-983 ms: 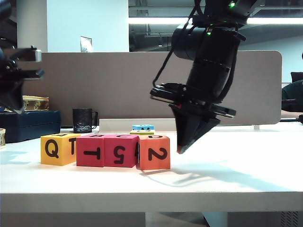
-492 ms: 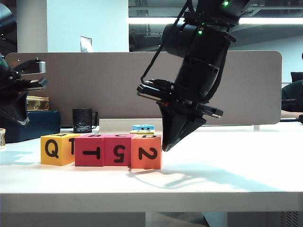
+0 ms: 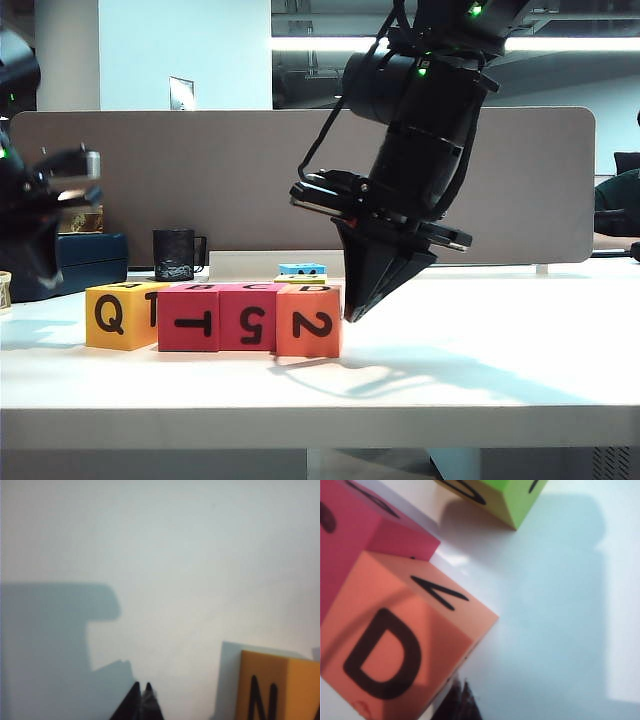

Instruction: Select the appropriate blocks from the scattered letter blocks on the table and arrange them in a row to spell out "ABCD".

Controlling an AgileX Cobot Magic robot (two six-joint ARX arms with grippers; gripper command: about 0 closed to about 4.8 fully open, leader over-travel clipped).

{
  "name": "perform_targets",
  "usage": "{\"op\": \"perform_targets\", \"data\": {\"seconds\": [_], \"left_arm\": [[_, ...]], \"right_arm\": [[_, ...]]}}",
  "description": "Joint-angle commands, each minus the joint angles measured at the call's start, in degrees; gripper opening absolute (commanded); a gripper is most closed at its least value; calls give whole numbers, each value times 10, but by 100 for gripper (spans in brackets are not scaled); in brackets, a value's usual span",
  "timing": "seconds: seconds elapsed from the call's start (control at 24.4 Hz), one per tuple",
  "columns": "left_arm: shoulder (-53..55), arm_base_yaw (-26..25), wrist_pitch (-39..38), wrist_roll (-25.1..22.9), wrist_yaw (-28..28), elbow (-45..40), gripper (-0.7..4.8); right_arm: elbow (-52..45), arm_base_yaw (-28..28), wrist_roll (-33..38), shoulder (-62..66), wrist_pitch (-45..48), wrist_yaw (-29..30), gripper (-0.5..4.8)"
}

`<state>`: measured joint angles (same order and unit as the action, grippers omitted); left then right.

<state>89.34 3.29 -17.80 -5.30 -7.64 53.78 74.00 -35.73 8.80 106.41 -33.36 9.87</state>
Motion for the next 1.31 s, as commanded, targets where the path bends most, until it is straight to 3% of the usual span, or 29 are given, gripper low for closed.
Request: {"op": "perform_targets", "data": {"seconds": [0.04,0.25,0.37,1.31], "left_arm": [[23,0,0,15,-36,1,-6],[31,0,0,15,-50,1,-6],[31,0,6,15,-98,1,-6],[31,18,-30,23,-184,1,-6]], "right_arm": [[2,-1,2,-3,6,-1,-4],[2,-1,2,-3,7,-1,-4],[2,-1,2,-3,7,-1,-4],[2,-1,2,-3,13,3,-4]]}}
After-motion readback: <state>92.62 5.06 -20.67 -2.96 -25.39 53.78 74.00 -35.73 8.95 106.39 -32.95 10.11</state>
